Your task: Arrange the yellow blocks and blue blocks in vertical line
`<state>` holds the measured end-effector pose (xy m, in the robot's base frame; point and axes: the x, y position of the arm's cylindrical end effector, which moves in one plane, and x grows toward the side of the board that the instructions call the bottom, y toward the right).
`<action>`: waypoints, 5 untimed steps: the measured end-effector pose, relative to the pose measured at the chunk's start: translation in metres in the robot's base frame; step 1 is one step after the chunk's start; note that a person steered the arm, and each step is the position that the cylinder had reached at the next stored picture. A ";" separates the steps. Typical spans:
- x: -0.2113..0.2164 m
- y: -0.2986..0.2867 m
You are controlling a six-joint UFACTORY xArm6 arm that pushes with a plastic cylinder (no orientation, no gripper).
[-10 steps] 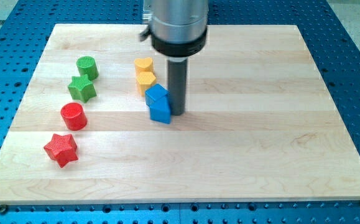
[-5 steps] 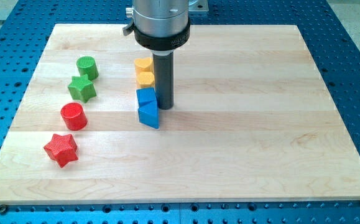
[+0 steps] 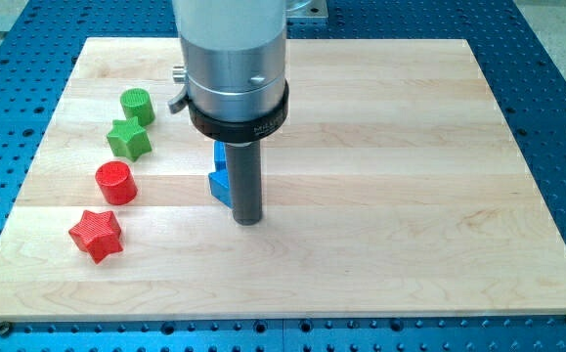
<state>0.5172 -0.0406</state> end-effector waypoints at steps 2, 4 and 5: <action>-0.017 0.023; -0.017 0.003; -0.017 0.002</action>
<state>0.5004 -0.0388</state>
